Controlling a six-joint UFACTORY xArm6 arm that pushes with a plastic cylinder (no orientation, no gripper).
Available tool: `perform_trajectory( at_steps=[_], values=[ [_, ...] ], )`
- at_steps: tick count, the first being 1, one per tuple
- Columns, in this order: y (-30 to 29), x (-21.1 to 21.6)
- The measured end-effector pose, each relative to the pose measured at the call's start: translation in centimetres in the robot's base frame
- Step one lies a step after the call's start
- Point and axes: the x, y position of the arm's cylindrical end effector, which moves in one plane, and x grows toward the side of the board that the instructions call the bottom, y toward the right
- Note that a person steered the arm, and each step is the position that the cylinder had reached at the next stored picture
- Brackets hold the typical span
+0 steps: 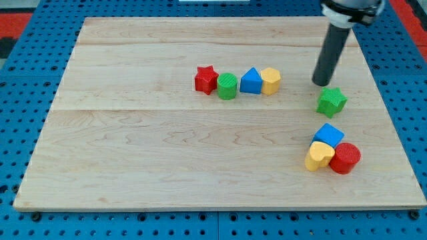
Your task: Push the green star above the blue cube
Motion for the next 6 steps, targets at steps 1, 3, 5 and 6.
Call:
perform_trajectory(
  at_steps=[1, 3, 5, 6],
  values=[
    [1.1, 0.1],
    [0.9, 3.5],
    [0.3, 7.4],
    [0.3, 6.0]
  ],
)
